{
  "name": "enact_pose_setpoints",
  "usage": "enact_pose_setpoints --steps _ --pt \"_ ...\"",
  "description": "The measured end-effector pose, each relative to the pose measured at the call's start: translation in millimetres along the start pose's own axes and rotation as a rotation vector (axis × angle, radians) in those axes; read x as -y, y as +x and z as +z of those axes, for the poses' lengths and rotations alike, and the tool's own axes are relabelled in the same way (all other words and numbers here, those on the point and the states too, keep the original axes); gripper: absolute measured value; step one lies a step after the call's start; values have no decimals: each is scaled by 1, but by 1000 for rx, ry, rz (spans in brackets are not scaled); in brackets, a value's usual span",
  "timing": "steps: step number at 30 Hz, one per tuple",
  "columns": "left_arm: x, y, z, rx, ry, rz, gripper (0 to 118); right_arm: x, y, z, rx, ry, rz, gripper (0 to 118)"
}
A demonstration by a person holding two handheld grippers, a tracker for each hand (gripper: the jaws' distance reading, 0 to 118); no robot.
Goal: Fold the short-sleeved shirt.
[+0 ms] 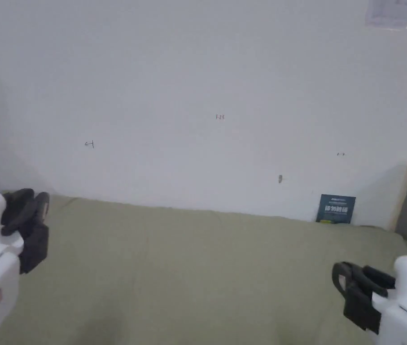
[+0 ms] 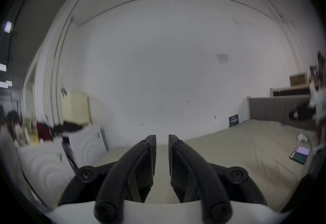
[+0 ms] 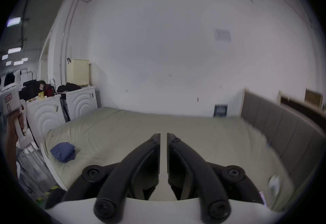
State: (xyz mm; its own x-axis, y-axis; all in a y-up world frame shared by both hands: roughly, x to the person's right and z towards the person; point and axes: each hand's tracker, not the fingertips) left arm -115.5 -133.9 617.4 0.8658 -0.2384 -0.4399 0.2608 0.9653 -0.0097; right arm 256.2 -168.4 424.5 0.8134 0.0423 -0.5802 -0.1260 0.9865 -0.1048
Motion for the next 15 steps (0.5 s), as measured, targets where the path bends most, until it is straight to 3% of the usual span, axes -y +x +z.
enact_pose_setpoints --steps 5,7,9,11,13,15 --pt "-8 41 -4 73 -23 136 16 -27 -2 10 42 90 41 20" --pt "4 57 2 -10 -69 197 17 -13 -3 16 50 118 -21 20" --pt "21 62 3 82 -84 222 17 5 -5 19 75 116 -102 20" --pt "34 71 1 121 -118 184 17 18 -6 18 62 107 -76 20" --pt "46 74 4 99 -127 169 17 24 -9 16 134 91 -19 20" --pt "49 78 4 145 -130 188 20 26 -8 16 115 92 -30 20"
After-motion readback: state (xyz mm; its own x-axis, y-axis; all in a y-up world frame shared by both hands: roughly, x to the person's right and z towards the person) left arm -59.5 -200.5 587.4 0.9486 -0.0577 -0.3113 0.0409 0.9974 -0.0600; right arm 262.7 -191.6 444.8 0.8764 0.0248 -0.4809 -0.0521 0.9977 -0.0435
